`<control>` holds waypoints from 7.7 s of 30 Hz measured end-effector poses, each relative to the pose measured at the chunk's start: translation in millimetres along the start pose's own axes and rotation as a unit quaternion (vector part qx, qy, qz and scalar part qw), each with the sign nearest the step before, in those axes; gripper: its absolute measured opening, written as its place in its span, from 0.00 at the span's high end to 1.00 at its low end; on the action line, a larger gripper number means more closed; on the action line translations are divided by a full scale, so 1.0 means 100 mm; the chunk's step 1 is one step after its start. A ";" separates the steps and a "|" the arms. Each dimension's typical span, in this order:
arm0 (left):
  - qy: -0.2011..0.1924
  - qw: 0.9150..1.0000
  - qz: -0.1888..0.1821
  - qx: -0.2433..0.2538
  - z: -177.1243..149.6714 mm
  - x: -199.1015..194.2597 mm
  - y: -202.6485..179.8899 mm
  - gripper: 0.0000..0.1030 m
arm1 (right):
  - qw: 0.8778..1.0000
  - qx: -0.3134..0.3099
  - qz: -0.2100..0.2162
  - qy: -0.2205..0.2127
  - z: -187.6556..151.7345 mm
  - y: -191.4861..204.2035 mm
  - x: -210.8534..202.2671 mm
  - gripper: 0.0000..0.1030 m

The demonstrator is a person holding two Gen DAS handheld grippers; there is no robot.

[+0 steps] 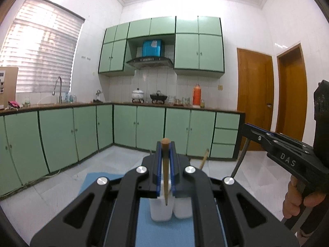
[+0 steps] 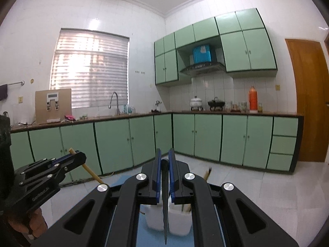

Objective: Organize utensils

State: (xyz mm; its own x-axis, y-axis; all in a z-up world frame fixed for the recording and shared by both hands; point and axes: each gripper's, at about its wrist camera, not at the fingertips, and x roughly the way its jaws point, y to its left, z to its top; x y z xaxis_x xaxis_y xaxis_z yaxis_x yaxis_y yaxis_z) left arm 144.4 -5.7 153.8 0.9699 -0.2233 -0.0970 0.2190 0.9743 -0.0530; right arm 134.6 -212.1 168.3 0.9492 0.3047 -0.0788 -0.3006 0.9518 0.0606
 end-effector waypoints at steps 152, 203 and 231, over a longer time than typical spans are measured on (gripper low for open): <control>0.059 0.995 0.084 0.009 -0.99 -0.58 0.16 0.05 | 0.998 0.012 -0.052 0.041 -1.23 0.22 -0.58 0.06; 0.060 0.995 0.085 0.005 -0.99 -0.59 0.19 0.05 | 0.998 0.012 -0.052 0.042 -1.24 0.25 -0.59 0.06; 0.064 0.994 0.091 0.005 -0.99 -0.60 0.24 0.05 | 0.998 0.012 -0.051 0.045 -1.27 0.25 -0.57 0.06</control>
State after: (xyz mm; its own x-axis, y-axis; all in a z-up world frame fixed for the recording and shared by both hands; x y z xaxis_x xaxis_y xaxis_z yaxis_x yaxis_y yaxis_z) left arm 80.4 28.1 59.7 0.9721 -0.0441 -0.2306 0.0422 0.9990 -0.0131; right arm 60.8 -201.0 47.8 0.9621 0.2096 -0.1743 -0.2000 0.9772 0.0710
